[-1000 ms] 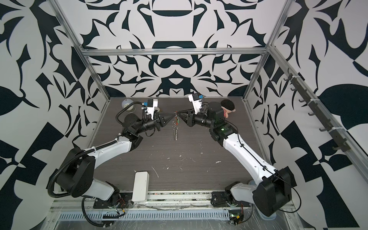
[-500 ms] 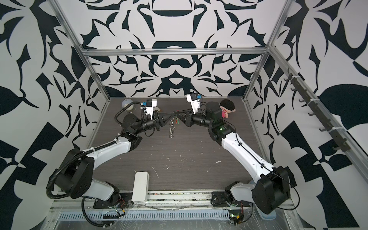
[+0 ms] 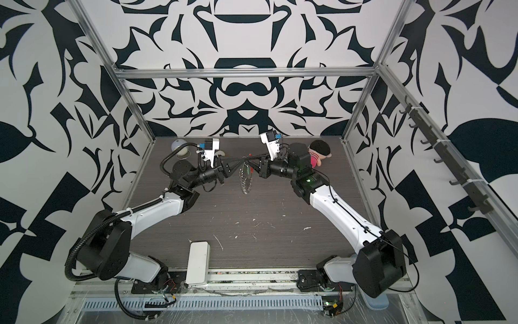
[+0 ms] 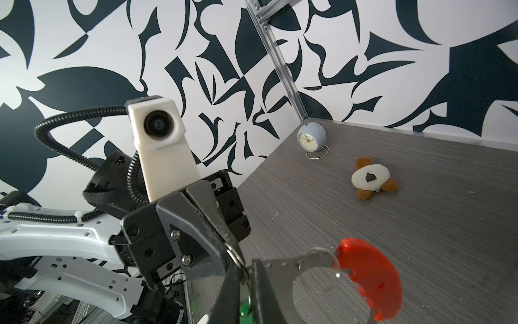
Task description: Put the keys on the keyring
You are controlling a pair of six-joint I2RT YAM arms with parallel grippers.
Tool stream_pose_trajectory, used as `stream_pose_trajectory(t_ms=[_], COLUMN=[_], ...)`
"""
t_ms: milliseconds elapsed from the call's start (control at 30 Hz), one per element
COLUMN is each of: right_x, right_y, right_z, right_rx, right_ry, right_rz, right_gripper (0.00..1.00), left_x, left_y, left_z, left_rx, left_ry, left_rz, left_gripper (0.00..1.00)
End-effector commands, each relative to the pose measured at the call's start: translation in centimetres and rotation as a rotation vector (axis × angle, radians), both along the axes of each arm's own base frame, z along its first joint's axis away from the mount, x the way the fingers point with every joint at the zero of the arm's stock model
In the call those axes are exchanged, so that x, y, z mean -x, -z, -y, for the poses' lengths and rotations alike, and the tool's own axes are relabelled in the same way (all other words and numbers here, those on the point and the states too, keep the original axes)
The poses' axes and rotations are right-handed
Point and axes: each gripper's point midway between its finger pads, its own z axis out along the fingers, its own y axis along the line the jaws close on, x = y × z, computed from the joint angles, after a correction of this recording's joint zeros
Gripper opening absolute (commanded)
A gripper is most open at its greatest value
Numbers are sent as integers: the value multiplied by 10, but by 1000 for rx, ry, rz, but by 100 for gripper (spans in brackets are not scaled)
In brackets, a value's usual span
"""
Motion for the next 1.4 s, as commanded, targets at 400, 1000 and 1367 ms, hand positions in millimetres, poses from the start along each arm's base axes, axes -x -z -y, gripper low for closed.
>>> stream_pose_trajectory(t_ms=[400, 1000, 1367], right_x=[-3, -16, 1], right_y=[-36, -13, -5], right_z=[-6, -8, -25], right_rx=[-7, 340, 351], right_ry=[-26, -36, -79], right_rz=[126, 274, 280], right_gripper=[0, 0, 0], left_x=[-1, -13, -3], left_y=[2, 44, 25], left_z=[-6, -38, -20], left_rx=[-43, -627, -499], left_ry=[7, -49, 130], left_rz=[43, 289, 235], left_gripper=[16, 27, 33])
